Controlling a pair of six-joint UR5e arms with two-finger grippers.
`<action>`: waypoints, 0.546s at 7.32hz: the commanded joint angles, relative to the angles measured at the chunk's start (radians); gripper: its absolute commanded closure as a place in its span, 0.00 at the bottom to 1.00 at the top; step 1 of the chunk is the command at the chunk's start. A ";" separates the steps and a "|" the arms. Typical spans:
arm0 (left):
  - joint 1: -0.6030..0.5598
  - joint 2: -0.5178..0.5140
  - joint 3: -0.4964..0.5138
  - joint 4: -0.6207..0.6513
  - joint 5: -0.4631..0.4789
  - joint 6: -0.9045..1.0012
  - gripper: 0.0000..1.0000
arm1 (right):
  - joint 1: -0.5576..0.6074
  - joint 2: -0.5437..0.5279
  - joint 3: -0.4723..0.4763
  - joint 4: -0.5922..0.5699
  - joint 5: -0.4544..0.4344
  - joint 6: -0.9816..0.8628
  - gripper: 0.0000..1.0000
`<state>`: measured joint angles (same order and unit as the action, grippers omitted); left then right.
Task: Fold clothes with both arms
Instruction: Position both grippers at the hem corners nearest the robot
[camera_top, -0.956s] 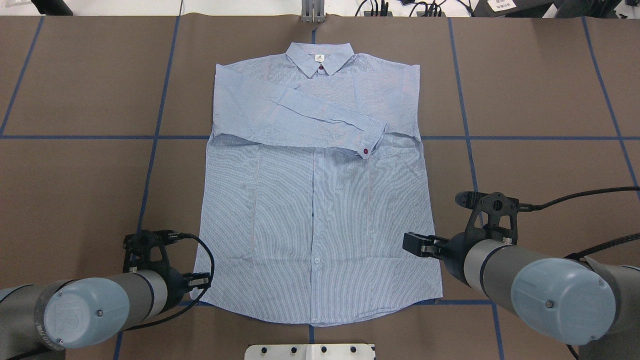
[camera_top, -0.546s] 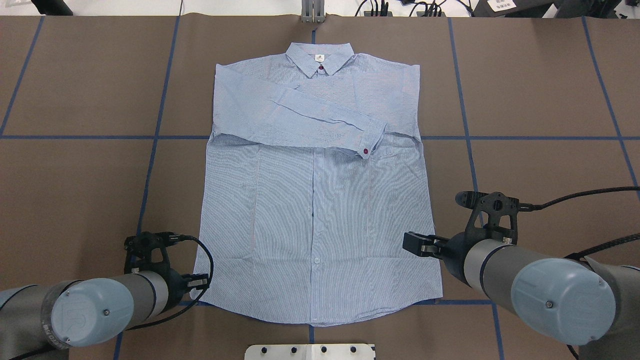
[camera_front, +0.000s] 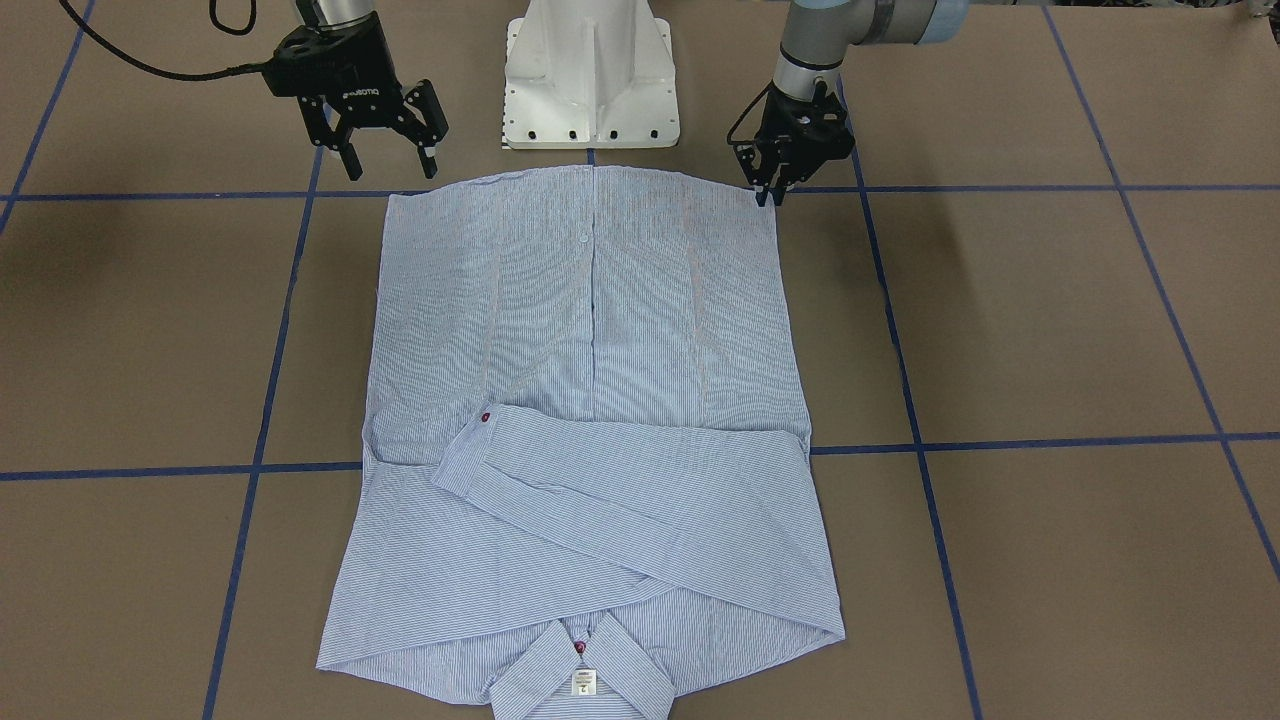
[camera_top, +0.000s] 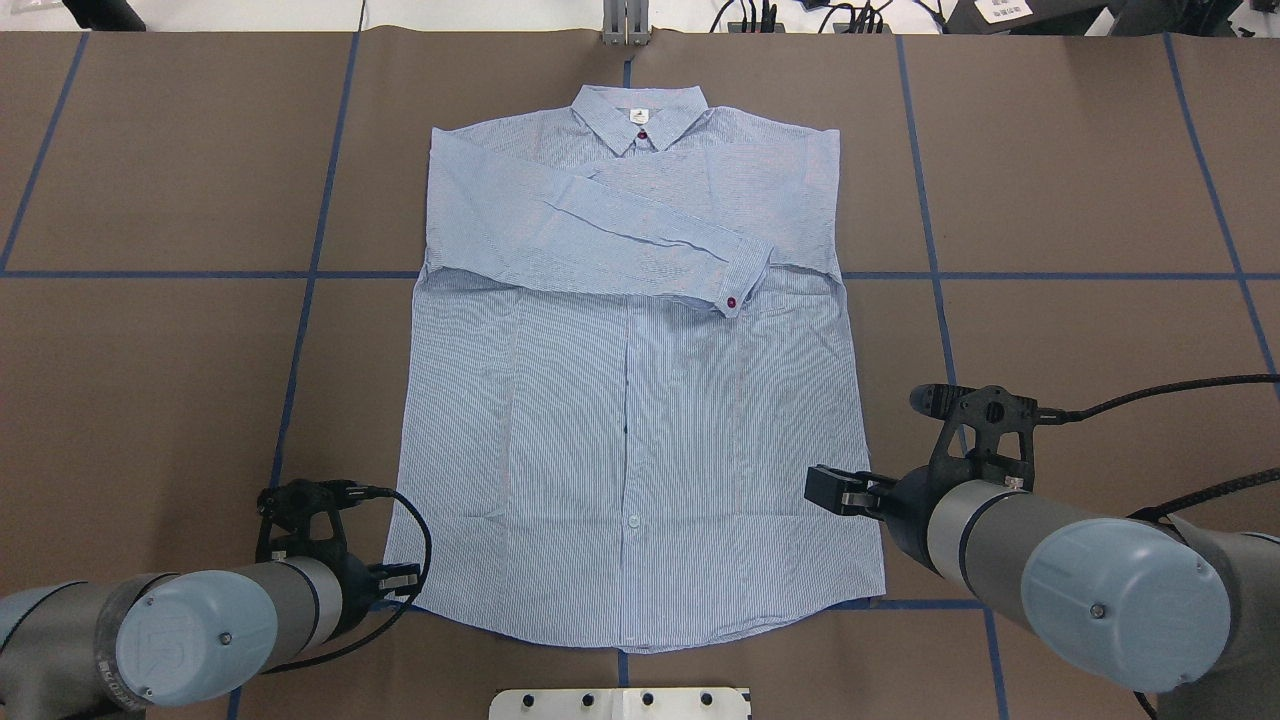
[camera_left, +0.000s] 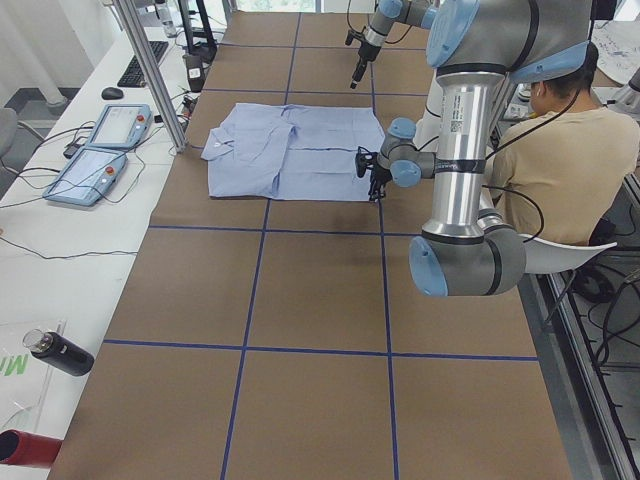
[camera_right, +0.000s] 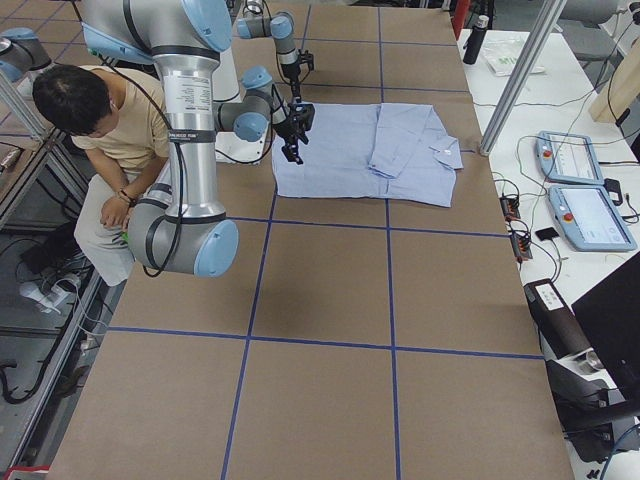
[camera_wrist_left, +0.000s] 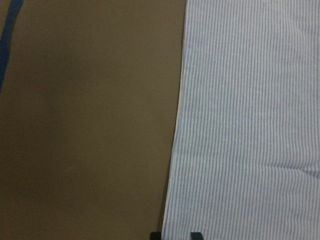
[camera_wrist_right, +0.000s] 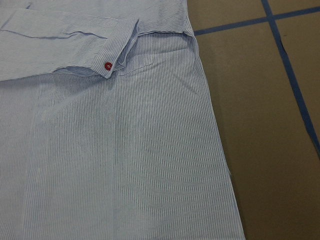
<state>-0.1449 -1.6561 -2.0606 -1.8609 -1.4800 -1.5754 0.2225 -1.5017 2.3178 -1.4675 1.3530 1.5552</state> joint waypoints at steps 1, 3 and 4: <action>0.011 0.001 0.000 -0.001 0.000 -0.002 0.68 | -0.002 0.000 -0.001 0.001 0.000 0.000 0.00; 0.016 0.001 0.000 0.000 0.000 -0.002 0.67 | -0.003 0.000 -0.001 -0.001 0.000 0.000 0.00; 0.016 0.004 0.000 0.000 0.000 -0.002 0.67 | -0.006 0.000 0.000 -0.001 0.000 0.000 0.00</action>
<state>-0.1300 -1.6543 -2.0601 -1.8613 -1.4803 -1.5769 0.2186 -1.5018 2.3165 -1.4679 1.3530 1.5554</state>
